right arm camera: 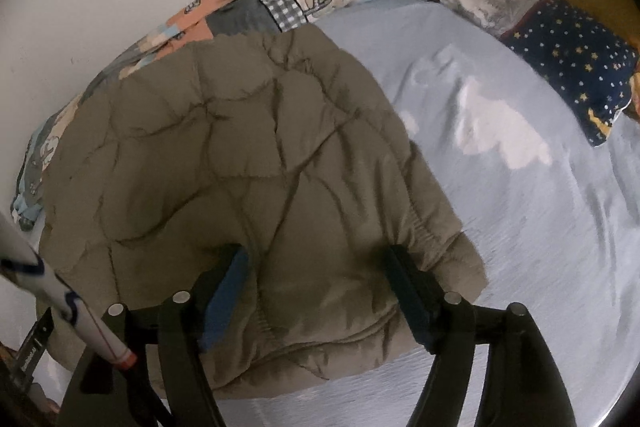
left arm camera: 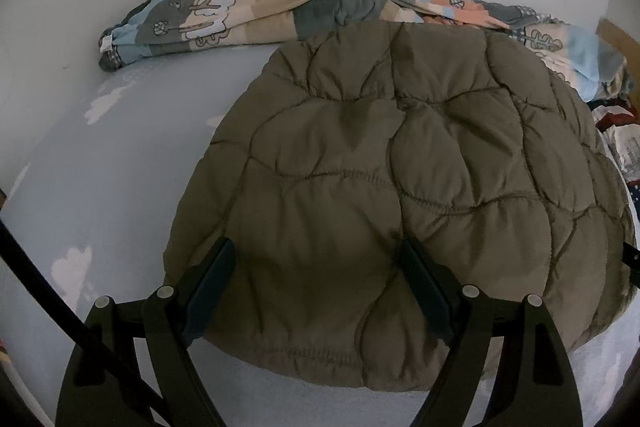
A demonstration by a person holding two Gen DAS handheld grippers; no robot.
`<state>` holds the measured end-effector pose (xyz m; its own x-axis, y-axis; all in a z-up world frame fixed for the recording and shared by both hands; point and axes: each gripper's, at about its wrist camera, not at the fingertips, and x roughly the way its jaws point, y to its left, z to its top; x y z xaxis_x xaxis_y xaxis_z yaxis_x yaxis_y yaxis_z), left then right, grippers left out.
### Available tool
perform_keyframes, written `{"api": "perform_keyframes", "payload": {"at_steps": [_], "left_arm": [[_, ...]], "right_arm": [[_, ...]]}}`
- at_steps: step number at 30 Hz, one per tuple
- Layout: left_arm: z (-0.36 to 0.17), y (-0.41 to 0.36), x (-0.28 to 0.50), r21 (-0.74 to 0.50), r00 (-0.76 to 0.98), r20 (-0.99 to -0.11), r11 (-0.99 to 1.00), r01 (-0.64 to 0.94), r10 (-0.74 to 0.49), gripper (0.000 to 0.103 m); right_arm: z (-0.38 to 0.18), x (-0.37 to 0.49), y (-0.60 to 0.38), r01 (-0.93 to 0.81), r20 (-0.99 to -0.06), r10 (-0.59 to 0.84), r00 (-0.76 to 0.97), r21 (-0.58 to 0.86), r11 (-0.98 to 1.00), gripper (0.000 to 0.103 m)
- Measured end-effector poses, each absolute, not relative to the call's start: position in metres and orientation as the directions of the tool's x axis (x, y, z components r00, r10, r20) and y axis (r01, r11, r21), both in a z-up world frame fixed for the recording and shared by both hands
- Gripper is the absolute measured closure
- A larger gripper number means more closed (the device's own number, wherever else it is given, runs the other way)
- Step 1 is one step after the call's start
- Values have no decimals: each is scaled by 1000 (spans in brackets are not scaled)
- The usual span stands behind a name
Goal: Fold large clothes
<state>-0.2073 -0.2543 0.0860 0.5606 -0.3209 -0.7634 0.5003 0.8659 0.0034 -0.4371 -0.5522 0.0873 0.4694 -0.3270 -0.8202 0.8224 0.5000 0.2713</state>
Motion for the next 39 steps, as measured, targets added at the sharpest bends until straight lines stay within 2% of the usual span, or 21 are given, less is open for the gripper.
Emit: {"api": "perform_keyframes", "payload": {"at_steps": [8, 13, 16, 27, 34, 39], "left_arm": [[85, -257, -206, 11, 568, -759, 866, 499, -318, 19], [87, -256, -208, 31, 583, -750, 865, 501, -311, 19], [87, -255, -207, 31, 579, -753, 863, 505, -312, 19], [86, -258, -207, 47, 583, -754, 861, 506, -301, 19], [85, -258, -210, 56, 587, -753, 860, 508, -298, 19], [84, -259, -210, 63, 587, -754, 858, 510, -294, 19]], "right_arm": [[90, -434, -549, 827, -821, -346, 454, 244, 506, 23], [110, -424, -534, 804, -763, -429, 483, 193, 562, 23], [113, -412, -523, 757, -745, -394, 538, 221, 615, 23], [95, -396, -510, 736, -790, -342, 509, 192, 650, 21], [116, -390, -490, 677, -727, -364, 582, 186, 712, 21], [106, -376, -476, 641, -753, -333, 567, 150, 752, 21]]}}
